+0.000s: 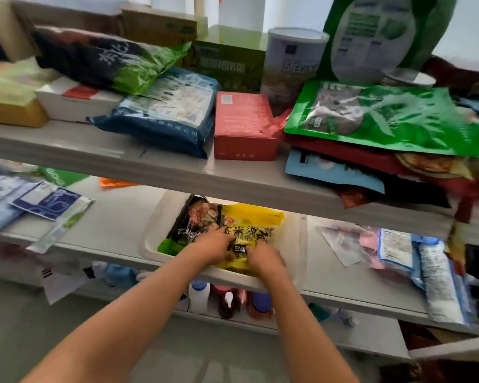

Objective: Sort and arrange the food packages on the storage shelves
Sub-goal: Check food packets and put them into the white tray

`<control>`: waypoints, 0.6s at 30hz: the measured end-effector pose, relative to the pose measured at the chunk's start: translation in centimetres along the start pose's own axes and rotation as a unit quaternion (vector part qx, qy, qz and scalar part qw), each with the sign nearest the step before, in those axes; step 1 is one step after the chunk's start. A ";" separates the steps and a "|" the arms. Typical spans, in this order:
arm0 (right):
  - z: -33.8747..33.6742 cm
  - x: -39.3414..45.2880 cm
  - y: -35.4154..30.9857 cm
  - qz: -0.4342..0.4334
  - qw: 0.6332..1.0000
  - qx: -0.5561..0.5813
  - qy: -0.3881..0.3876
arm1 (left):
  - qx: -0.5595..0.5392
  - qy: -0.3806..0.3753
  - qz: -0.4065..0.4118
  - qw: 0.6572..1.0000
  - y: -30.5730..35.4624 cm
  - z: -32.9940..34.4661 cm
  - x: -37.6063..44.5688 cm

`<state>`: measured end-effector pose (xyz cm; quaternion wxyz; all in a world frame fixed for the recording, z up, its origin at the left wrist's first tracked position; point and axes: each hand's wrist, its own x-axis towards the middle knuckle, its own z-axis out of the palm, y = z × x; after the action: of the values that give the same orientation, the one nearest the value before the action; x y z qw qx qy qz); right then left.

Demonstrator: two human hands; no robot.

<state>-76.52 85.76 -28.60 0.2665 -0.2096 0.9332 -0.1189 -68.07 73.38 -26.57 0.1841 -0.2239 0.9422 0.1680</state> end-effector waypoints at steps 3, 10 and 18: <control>-0.4 -0.9 -0.2 0.002 1.000 -0.019 -0.001 | 0.018 0.013 0.013 1.000 0.2 -0.5 -1.0; -0.2 -7.6 -4.0 -0.098 0.982 -0.099 0.127 | 0.028 0.158 0.090 0.983 -3.6 -1.4 -9.2; 4.5 -20.5 -19.1 -0.240 0.942 -0.034 0.231 | -0.018 0.321 0.083 0.943 -18.3 -4.2 -24.1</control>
<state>-52.02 77.70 -16.76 -0.0001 -0.4033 0.8945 -0.1928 -40.32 64.91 -16.99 -0.1472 -0.1902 0.9633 0.1189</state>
